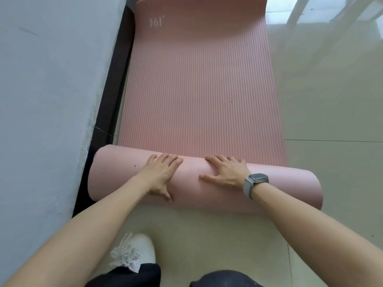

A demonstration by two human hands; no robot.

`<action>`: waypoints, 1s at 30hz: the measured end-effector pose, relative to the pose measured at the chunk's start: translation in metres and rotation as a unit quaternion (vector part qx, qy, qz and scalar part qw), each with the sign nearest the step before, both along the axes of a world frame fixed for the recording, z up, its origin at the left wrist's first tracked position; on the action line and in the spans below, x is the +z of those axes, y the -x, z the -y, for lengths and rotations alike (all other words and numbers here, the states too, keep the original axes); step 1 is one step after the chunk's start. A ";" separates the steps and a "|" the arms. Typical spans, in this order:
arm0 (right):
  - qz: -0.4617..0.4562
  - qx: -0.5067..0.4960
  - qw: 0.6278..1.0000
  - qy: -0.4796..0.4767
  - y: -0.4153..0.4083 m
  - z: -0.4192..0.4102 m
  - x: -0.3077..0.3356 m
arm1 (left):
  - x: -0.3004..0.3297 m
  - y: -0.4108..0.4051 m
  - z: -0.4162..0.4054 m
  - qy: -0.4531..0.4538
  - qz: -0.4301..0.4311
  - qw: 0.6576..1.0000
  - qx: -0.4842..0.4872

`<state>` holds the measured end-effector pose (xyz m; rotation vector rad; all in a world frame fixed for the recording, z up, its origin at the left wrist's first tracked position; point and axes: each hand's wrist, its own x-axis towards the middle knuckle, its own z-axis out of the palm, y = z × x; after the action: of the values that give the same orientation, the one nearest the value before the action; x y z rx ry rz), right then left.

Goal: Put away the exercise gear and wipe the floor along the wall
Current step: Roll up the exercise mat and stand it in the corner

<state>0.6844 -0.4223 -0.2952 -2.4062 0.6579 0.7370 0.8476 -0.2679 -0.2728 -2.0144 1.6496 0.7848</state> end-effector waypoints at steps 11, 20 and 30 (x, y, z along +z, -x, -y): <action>0.174 -0.039 0.962 0.205 -0.014 -0.006 -0.002 | -0.025 -0.044 0.052 -0.046 -0.066 0.996 0.028; 0.172 0.126 0.933 0.291 0.029 -0.033 -0.022 | -0.018 -0.077 0.085 -0.138 -0.203 0.947 0.205; 0.127 0.148 0.958 0.212 -0.022 0.017 -0.011 | -0.020 -0.102 0.086 -0.002 -0.192 0.967 0.168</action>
<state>0.7067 -0.4390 -0.3065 -2.9755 0.3805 0.4128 0.9497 -0.3538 -0.2926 -2.2799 1.5041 1.3724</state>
